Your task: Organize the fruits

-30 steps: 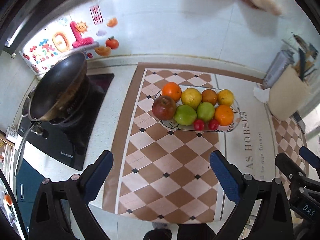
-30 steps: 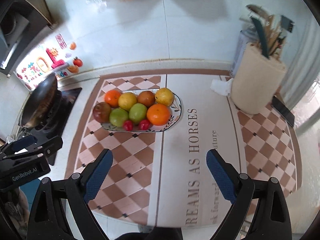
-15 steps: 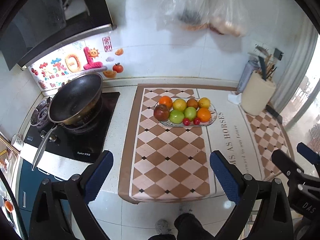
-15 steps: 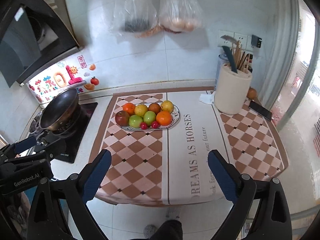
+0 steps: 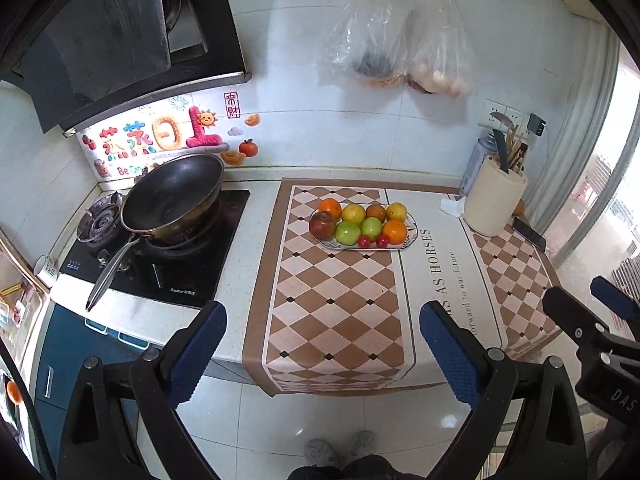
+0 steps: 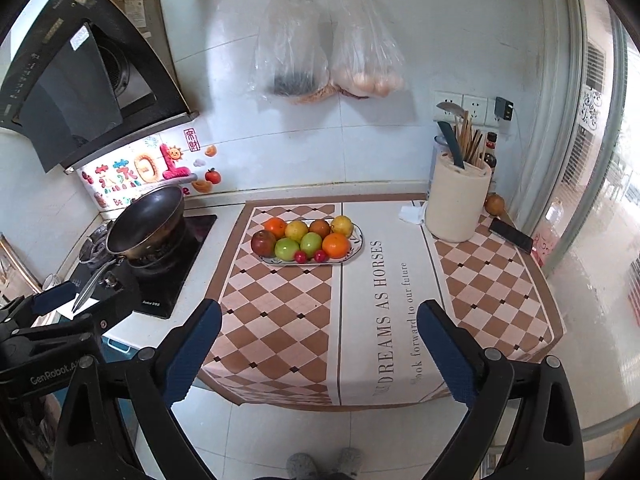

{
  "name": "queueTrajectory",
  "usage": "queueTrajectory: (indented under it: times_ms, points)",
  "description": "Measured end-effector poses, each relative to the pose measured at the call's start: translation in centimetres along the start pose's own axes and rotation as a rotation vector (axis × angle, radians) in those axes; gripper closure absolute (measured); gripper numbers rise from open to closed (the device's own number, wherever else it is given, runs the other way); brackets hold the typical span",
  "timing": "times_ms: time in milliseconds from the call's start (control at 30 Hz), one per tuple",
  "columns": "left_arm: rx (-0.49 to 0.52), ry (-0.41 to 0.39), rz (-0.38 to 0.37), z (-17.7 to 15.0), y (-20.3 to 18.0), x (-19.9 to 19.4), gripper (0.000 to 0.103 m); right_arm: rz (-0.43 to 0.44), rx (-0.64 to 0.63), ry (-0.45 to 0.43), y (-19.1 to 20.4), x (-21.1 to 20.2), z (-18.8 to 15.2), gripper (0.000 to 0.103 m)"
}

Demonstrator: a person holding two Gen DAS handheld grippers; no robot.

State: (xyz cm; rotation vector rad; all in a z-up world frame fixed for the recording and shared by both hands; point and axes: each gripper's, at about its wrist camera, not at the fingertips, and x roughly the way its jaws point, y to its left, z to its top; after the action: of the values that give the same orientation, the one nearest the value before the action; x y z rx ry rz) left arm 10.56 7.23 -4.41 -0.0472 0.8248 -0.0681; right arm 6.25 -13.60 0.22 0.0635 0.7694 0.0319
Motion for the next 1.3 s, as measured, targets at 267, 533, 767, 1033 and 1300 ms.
queueTrajectory:
  times_ms: [267,533,767,1033,1300]
  points:
    - [-0.012,-0.013,0.009,-0.8,-0.3,-1.5,0.004,0.019,-0.012,-0.002,-0.2,-1.3,-0.2,0.003]
    - [-0.018,-0.010,0.009,-0.9,-0.4,-1.4,0.004,0.016,-0.011,0.001,-0.5,-1.1,-0.2,0.003]
    - [-0.016,-0.008,0.031,0.6,-0.7,0.6,0.001,-0.008,-0.004,0.009,-0.7,1.5,0.9,0.002]
    - [-0.010,0.012,0.070,2.3,-1.0,4.5,0.001,-0.032,-0.001,0.040,-1.4,6.2,2.6,0.002]
    - [-0.003,0.073,0.087,3.0,-1.6,8.6,0.001,-0.045,0.004,0.095,-2.1,11.6,3.4,0.002]
